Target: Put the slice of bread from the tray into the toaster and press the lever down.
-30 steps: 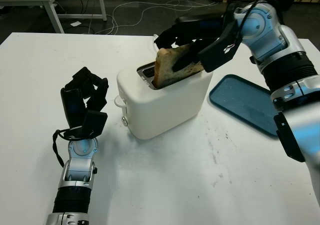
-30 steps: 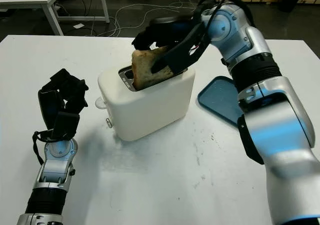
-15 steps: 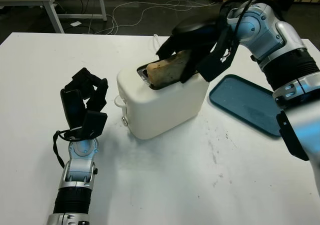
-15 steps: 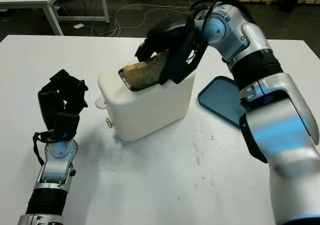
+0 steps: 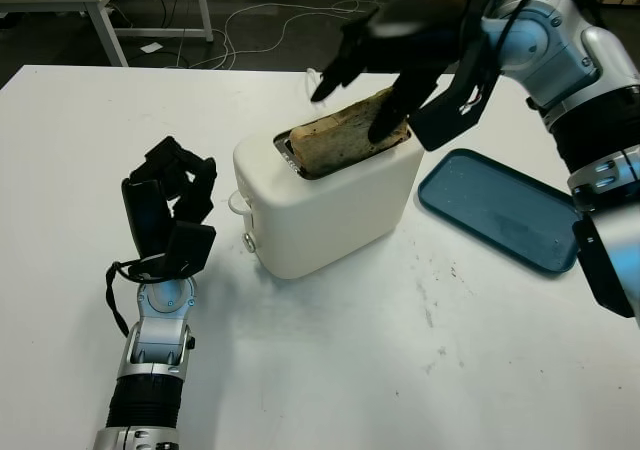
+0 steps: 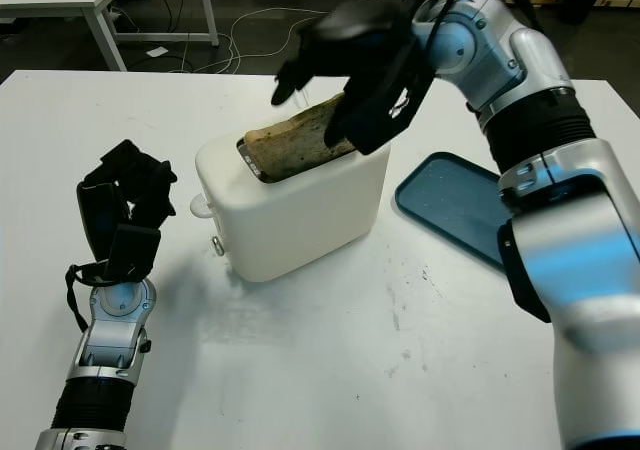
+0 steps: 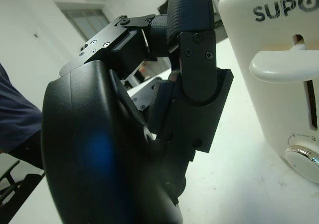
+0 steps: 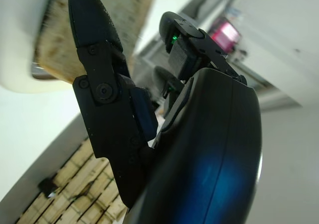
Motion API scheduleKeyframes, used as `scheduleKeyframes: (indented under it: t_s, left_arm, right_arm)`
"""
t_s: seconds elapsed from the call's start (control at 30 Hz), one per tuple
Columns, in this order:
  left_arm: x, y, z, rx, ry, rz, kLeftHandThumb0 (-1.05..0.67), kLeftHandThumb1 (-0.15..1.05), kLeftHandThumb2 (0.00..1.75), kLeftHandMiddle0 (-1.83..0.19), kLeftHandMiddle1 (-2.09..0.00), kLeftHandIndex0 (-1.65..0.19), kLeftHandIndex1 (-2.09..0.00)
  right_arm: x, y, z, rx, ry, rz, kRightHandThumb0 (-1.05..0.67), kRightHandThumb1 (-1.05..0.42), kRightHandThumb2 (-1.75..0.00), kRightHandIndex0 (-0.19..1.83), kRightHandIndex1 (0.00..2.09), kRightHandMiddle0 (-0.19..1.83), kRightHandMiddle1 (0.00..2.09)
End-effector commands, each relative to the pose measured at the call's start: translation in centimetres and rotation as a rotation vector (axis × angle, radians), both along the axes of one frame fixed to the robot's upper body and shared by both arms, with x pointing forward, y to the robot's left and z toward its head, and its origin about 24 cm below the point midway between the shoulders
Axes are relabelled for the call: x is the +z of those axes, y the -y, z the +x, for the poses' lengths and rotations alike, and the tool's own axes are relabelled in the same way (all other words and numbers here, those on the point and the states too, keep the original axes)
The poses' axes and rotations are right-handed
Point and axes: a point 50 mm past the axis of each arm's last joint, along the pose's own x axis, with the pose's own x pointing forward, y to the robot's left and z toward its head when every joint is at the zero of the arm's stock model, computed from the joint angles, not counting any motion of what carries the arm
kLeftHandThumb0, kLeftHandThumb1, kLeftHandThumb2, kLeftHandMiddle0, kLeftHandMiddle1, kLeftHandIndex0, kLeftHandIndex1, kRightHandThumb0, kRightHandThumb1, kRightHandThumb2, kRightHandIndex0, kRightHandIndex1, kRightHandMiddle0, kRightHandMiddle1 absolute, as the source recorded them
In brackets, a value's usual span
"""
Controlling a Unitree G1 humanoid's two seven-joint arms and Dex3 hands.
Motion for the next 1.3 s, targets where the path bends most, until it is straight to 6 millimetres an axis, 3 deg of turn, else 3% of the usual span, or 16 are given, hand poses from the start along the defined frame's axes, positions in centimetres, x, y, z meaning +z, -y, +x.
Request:
scheduleKeyframes:
  t_s: [0.0, 0.23, 0.37, 0.6, 1.0, 1.27]
  left_arm:
    - [-0.1, -0.1, -0.1, 0.002, -0.003, 0.002, -0.82, 0.92, 0.33, -1.21, -1.58, -0.9, -1.56]
    - [0.0, 0.0, 0.0, 0.003, -0.007, 0.007, -0.82, 0.92, 0.34, -1.21, -1.58, -0.91, -1.57]
    - [0.0, -0.1, 0.0, -0.004, -0.003, -0.004, -0.82, 0.92, 0.33, -1.22, -1.58, -0.91, -1.56]
    - [0.1, 0.0, 0.1, -0.004, -0.001, 0.007, -0.82, 0.92, 0.34, -1.21, -1.58, -0.91, -1.55]
    - [0.2, 0.0, 0.0, -0.005, 0.001, 0.004, -0.82, 0.91, 0.35, -1.21, -1.58, -0.92, -1.55]
    - [0.1, 0.0, 0.0, 0.0, 0.0, 0.007, -0.82, 0.9, 0.36, -1.22, -1.58, -0.92, -1.56]
  right_arm:
    - [1.3, 0.3, -0.3, 0.017, 0.068, 0.064, -0.67, -0.91, -0.02, 0.26, 0.87, 0.71, 0.1]
    - [3.2, 1.7, -0.7, -0.012, 0.273, 0.156, -0.5, -0.85, 0.0, 0.6, 0.9, 0.92, 0.18]
    - [4.0, 2.7, -0.7, -0.019, 0.355, 0.258, -0.48, -0.83, 0.0, 0.61, 1.13, 0.97, 0.21]
    - [2.3, 4.2, -0.1, -0.083, 0.148, 0.148, -0.52, -0.84, 0.0, 0.69, 0.72, 0.94, 0.09]
    - [1.3, 4.6, -0.4, -0.137, 0.034, 0.057, -0.62, -0.88, 0.0, 0.61, 0.62, 0.9, 0.03]
    - [0.0, 4.6, -0.1, -0.14, 0.011, 0.066, -0.57, -0.87, 0.0, 0.66, 0.58, 0.92, 0.02]
